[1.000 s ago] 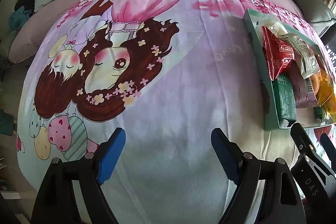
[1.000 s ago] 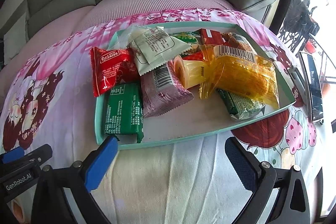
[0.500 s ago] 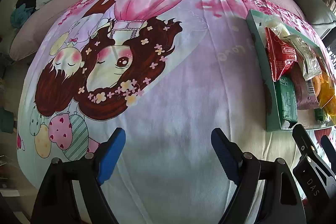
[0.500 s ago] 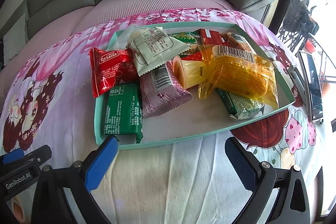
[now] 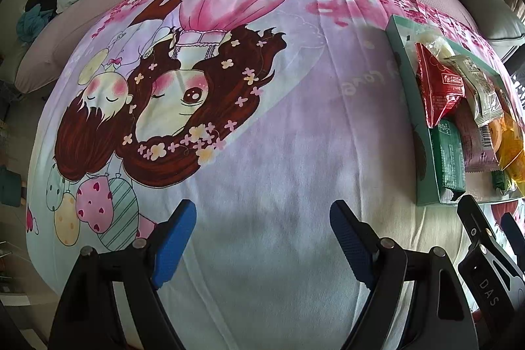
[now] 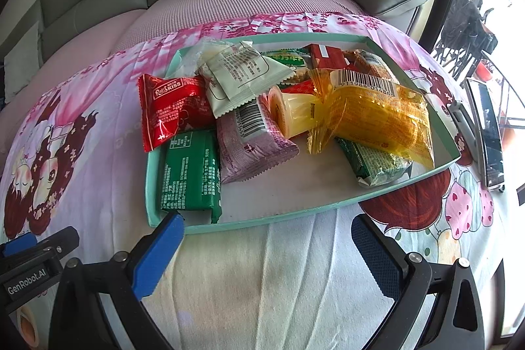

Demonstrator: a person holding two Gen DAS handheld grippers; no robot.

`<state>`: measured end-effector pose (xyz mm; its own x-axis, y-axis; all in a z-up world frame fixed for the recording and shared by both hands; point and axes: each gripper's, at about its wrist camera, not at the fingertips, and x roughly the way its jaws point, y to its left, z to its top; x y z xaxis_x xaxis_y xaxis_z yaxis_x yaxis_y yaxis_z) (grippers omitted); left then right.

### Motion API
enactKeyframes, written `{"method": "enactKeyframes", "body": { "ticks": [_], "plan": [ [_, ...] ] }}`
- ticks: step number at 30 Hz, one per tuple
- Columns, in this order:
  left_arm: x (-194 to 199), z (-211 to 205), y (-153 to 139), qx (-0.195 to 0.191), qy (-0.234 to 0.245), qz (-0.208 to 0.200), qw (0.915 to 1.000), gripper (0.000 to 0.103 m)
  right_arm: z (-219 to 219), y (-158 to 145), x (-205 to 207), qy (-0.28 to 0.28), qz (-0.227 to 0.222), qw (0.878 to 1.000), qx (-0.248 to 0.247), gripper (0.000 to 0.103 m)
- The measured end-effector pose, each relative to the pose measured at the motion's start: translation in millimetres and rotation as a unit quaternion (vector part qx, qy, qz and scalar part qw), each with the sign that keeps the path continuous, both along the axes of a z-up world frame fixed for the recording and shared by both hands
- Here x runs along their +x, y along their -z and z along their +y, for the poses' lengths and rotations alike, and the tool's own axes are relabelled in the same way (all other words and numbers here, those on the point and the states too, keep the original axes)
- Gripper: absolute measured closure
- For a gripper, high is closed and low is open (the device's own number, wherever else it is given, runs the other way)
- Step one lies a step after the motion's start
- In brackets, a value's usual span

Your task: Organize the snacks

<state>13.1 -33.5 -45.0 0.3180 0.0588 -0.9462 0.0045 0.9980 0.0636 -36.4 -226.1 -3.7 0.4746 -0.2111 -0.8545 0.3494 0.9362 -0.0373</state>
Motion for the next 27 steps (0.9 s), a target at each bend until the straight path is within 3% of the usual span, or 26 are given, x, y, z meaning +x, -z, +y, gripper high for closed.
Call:
{"method": "enactKeyframes", "body": {
  "ticks": [27],
  "plan": [
    [0.6, 1.1, 0.4, -0.001, 0.002, 0.000, 1.0000, 0.019, -0.1, 1.4, 0.2, 0.000, 0.003, 1.000, 0.001, 0.000]
  ]
}}
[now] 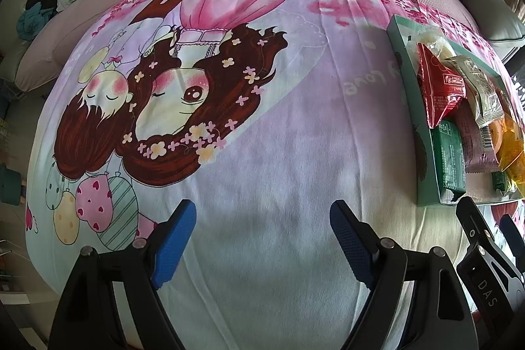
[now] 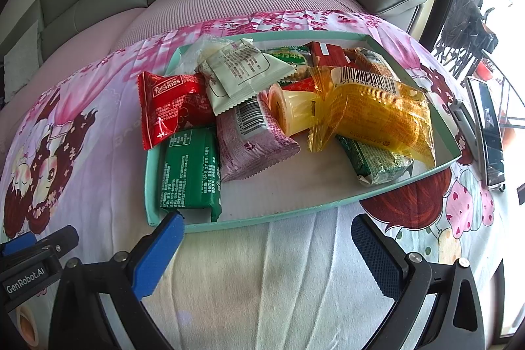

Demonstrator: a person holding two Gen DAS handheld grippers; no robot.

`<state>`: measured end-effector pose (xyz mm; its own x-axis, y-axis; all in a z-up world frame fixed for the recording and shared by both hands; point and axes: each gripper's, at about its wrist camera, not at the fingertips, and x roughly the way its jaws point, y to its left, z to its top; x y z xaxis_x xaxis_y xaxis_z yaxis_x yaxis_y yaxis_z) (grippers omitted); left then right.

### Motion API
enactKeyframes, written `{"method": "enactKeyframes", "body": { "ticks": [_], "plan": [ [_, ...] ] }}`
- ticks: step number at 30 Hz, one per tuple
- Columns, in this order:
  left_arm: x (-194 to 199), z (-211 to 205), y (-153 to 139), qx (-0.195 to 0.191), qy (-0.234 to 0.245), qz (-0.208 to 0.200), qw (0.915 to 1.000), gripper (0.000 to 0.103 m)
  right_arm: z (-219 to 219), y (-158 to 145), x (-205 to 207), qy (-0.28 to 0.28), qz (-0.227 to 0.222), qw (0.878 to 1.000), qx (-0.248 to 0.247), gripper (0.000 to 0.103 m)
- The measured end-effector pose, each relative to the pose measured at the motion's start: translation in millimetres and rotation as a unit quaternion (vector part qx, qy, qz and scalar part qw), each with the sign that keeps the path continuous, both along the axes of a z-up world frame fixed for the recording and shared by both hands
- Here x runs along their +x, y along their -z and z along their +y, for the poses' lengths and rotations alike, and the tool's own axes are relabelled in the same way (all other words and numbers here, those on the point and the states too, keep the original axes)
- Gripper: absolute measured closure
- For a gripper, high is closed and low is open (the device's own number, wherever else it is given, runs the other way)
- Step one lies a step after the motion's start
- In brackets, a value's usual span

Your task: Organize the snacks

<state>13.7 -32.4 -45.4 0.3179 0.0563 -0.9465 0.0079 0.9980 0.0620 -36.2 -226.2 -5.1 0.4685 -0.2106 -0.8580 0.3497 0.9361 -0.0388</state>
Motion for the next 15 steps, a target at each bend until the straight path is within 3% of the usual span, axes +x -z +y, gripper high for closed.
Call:
{"method": "enactKeyframes", "body": {
  "ticks": [8, 12, 15],
  "plan": [
    [-1, 1, -1, -0.001, -0.001, -0.003, 1.0000, 0.019, 0, 0, 0, 0.000, 0.000, 1.000, 0.000, 0.000],
    [-7, 0, -12, -0.003, 0.002, -0.035, 0.9994, 0.019, -1, 0, 0, -0.001, 0.000, 1.000, 0.000, 0.000],
    [-6, 1, -8, -0.015, 0.001, -0.022, 0.9996, 0.019, -1, 0, 0, -0.001, 0.000, 1.000, 0.000, 0.000]
  ]
}}
